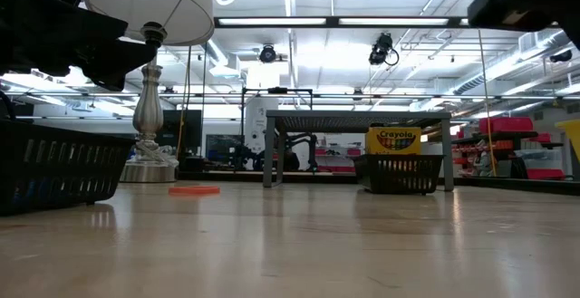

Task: Pick & Place Office Desk Supplies
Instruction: Put the brown rubber band into the yellow bin, then put the orange rubber band into the yellow bin

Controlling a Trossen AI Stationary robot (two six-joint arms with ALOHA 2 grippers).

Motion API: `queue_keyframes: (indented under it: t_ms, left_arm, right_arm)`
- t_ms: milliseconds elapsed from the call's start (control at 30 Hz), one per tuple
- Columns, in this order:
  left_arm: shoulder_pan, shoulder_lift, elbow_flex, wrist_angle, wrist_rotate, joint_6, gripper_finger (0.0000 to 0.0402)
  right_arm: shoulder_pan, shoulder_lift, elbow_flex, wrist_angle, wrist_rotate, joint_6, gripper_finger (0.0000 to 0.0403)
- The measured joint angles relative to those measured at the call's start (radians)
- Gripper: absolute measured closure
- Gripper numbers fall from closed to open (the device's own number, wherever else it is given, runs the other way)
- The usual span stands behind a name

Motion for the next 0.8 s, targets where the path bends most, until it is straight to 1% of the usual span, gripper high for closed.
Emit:
queue_keyframes:
  t_ms: [233,500,600,800]
  left_arm:
    - [0.000,0.000,0.000,0.000,0.000,0.000,0.0150]
    - [0.000,0.000,0.000,-0.010,0.000,-0.003,0.0150]
    - [0.000,0.000,0.000,-0.014,0.000,-0.005,0.0150]
    - [0.000,0.000,0.000,-0.016,0.000,-0.008,0.0150]
  right_arm:
    - [-0.008,-0.008,0.000,-0.040,0.001,0.003,0.0202]
    - [-0.009,-0.043,0.000,-0.206,-0.008,0.133,0.0202]
    - [-0.004,-0.047,0.000,-0.255,0.046,0.166,0.0202]
    - [0.004,-0.045,0.000,-0.253,0.191,0.147,0.0202]
